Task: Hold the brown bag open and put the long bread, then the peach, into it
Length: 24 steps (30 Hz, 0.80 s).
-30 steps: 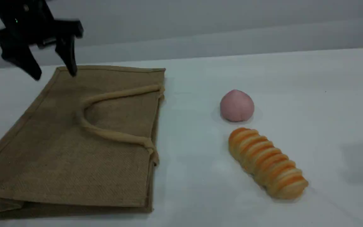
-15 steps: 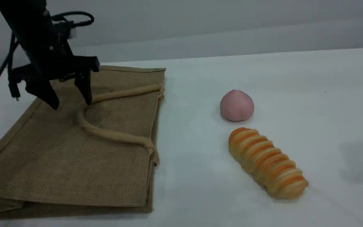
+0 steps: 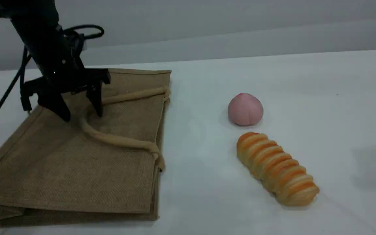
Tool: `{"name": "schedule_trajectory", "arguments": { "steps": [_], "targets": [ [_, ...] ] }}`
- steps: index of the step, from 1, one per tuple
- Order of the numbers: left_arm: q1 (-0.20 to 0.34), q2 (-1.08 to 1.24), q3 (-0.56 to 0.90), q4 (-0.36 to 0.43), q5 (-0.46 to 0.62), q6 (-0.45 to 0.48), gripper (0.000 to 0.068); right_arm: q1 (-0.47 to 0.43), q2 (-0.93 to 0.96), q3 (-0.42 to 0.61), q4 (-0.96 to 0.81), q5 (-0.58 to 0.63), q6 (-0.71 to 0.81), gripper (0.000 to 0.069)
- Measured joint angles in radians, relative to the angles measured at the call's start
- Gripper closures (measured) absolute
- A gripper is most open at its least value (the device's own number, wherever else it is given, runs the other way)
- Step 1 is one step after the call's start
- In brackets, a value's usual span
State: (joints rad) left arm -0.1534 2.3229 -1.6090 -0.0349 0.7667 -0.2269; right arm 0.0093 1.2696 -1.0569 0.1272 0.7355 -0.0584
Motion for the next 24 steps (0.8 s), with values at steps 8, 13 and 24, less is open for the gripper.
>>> {"name": "schedule_trajectory", "arguments": {
  "steps": [8,13,24],
  "targets": [
    [0.0,0.015,0.0,0.0,0.008,-0.001,0.0158,0.0,0.0,0.0,0.0,0.0,0.0,0.0166],
    [0.0,0.016,0.0,0.0,0.01,0.003,0.0295,0.0,0.0,0.0,0.0,0.0,0.0,0.0166],
    [-0.001,0.0,-0.03,0.004,0.056,0.129,0.0596,0.0,-0.002,0.0,0.0,0.003,0.0,0.0166]
  ]
}}
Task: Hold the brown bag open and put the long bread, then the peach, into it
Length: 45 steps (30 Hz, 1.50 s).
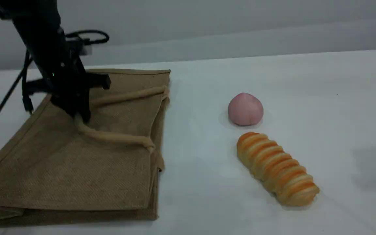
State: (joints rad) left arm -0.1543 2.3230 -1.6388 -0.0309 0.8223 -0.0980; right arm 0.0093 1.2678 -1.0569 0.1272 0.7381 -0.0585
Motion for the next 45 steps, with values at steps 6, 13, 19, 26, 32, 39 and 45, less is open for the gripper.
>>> {"name": "schedule_trajectory", "arguments": {
  "steps": [6,13,19,26,32,39,45],
  "targets": [
    [0.0,-0.074,-0.117,0.002,0.13,0.074,0.0596,0.0,0.0,0.0,0.001,-0.002,0.001,0.0166],
    [0.0,-0.166,-0.271,0.003,0.308,0.183,0.0596,0.001,0.019,0.0,0.015,0.0,-0.014,0.0166],
    [0.0,-0.212,-0.374,0.0,0.405,0.243,0.0596,0.002,0.073,0.0,0.027,0.012,-0.052,0.0166],
    [0.0,-0.233,-0.487,-0.05,0.404,0.291,0.0596,0.074,0.151,0.0,0.026,0.033,-0.111,0.0166],
    [0.0,-0.279,-0.505,-0.169,0.402,0.393,0.0596,0.172,0.213,0.0,0.027,0.042,-0.166,0.0166],
    [0.0,-0.331,-0.509,-0.336,0.401,0.575,0.0596,0.248,0.286,0.001,0.028,0.054,-0.181,0.0166],
    [0.0,-0.353,-0.509,-0.347,0.401,0.648,0.0596,0.253,0.346,0.002,0.028,0.055,-0.184,0.0166]
  ]
}}
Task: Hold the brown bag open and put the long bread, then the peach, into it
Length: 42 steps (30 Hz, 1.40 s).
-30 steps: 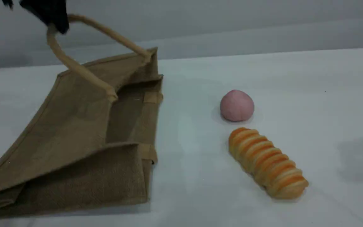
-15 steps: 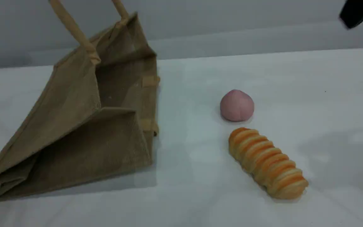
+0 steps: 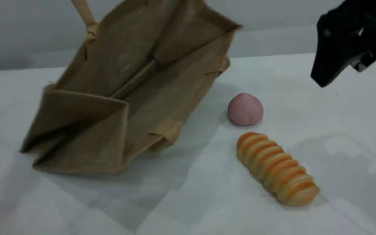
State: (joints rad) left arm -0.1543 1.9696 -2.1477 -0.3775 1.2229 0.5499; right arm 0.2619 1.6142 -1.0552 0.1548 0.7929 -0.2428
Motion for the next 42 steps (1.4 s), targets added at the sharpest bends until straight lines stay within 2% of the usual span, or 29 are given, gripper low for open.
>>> {"name": "schedule_trajectory", "arguments": {
  "steps": [3,13,27,42],
  "targets": [
    [0.0,-0.008,0.0,-0.016,0.0,0.038,0.0596,0.007,0.034,0.0,0.023,-0.002,-0.021,0.0166],
    [0.0,-0.01,0.0,-0.019,-0.001,0.039,0.0596,0.086,0.197,0.0,0.043,-0.07,-0.169,0.0166],
    [0.0,-0.01,0.0,-0.025,-0.002,0.037,0.0596,0.11,0.395,-0.021,0.037,-0.196,-0.165,0.0166],
    [0.0,-0.009,0.0,-0.026,-0.002,0.02,0.0596,0.11,0.517,-0.141,0.052,-0.164,-0.151,0.0166]
  ]
}}
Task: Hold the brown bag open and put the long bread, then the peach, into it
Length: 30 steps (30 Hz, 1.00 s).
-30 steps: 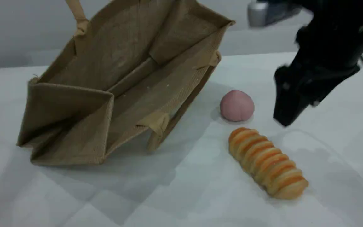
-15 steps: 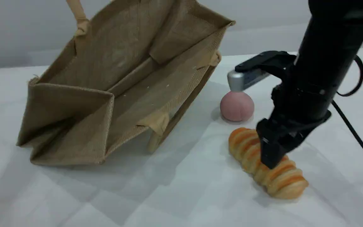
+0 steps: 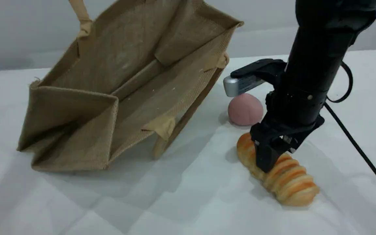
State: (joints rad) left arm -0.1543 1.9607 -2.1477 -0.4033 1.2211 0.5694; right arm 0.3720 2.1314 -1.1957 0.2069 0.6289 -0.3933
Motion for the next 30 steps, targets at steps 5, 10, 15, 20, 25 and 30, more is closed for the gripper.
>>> {"name": "schedule_trajectory", "arguments": {
  "steps": [5,10,15,20,25,30],
  "targets": [
    [0.0,0.0,0.0,0.0,0.0,0.001,0.0596,0.0,0.015,0.0,0.003,-0.005,-0.001,0.0166],
    [0.0,0.0,0.0,0.0,0.0,0.001,0.0596,0.0,0.015,0.0,0.011,-0.002,-0.001,0.021],
    [0.0,0.0,0.0,0.0,0.0,0.001,0.0596,0.0,0.015,0.0,0.013,-0.001,-0.001,0.0348],
    [0.0,0.0,0.0,0.0,0.0,0.001,0.0596,0.0,0.012,0.001,0.011,0.001,-0.001,0.0537],
    [0.0,0.0,0.0,0.0,0.0,0.002,0.0596,-0.008,-0.039,0.001,-0.017,0.016,0.032,0.06],
    [0.0,0.0,0.0,0.0,0.0,0.002,0.0596,-0.043,-0.14,0.001,-0.031,0.086,0.103,0.0605]
  ]
}}
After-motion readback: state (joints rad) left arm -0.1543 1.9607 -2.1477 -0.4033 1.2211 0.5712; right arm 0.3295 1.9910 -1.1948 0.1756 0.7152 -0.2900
